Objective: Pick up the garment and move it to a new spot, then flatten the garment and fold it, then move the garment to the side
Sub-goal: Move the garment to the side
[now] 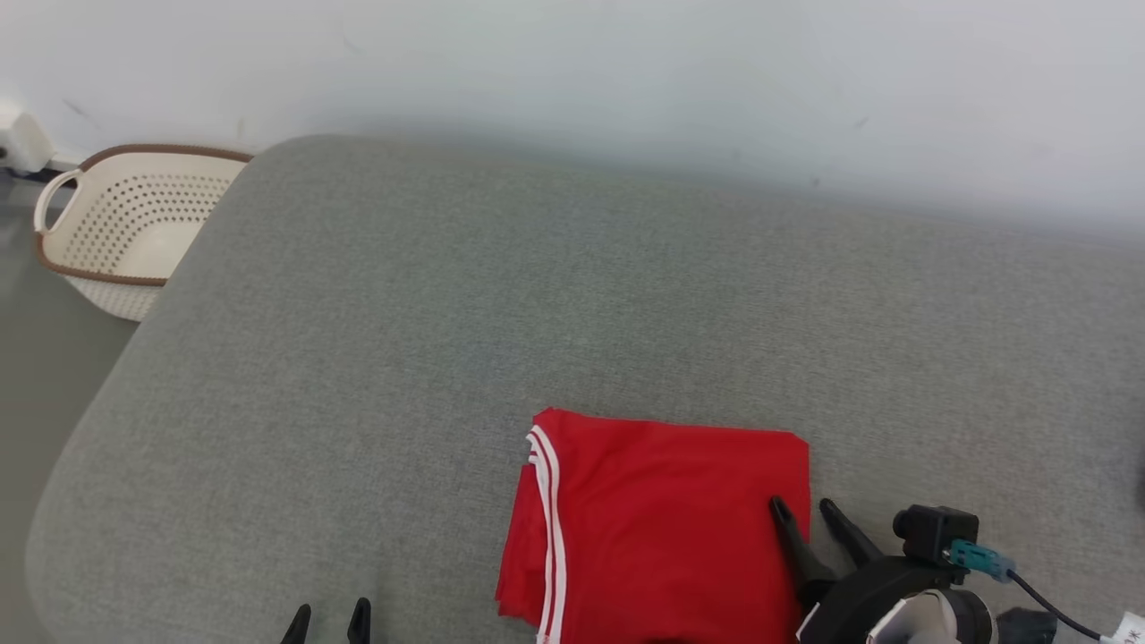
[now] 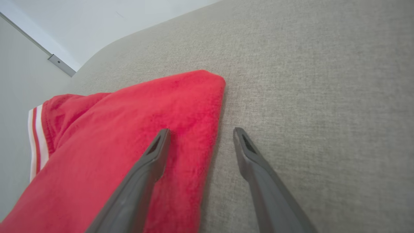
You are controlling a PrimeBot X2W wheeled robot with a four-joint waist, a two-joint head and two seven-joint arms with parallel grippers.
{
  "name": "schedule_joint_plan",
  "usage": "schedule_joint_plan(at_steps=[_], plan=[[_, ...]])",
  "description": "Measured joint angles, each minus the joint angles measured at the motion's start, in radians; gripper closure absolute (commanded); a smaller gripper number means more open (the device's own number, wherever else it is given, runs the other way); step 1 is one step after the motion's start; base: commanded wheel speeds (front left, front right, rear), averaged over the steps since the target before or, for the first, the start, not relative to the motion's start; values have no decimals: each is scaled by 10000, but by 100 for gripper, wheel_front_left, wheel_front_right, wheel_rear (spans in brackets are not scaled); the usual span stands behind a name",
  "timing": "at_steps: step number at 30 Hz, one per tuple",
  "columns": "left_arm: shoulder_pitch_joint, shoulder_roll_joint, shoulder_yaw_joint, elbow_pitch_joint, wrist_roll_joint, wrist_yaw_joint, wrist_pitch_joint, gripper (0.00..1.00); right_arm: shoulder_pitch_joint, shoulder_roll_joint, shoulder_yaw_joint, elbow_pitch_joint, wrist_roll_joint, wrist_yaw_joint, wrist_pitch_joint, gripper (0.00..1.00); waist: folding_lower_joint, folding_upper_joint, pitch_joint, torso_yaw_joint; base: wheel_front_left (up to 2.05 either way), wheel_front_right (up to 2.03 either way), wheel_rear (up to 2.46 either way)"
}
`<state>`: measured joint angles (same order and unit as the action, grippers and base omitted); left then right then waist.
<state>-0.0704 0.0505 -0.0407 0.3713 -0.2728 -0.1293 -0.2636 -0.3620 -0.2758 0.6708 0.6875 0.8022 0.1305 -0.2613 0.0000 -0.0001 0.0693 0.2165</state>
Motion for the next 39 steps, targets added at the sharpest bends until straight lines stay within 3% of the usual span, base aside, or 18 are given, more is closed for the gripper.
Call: schedule_joint_plan(at_steps=[8,10,11,18,27,34,39], plan=[[-80,2,12,-21,-56,-8,0,0,-410,174,568,351,447,0,61,0,0,-1,244,365,0,0,0],[-118,4,-8,-52,-56,-8,0,0,-515,159,769,362,520,0,59,84,0,0,292,423,0,0,0],[-119,0,-15,-63,-69,-8,0,0,-583,153,815,362,546,0,58,100,0,0,312,445,0,0,0],[-195,4,-12,-173,-127,-8,0,0,-1083,-138,426,545,-113,8,27,100,0,0,419,403,0,0,0],[-192,-2,-73,-424,-77,-10,0,0,-943,-378,-692,-623,-2002,8,4,100,0,0,221,-87,0,0,0],[-92,4,-140,-627,-67,-10,0,0,-278,12,-886,-1448,-2650,8,4,100,0,1,-98,-958,0,0,0],[-75,4,-142,-920,21,6,0,0,124,146,-867,-1789,-3043,6,2,100,0,1,-293,-2045,0,0,0]])
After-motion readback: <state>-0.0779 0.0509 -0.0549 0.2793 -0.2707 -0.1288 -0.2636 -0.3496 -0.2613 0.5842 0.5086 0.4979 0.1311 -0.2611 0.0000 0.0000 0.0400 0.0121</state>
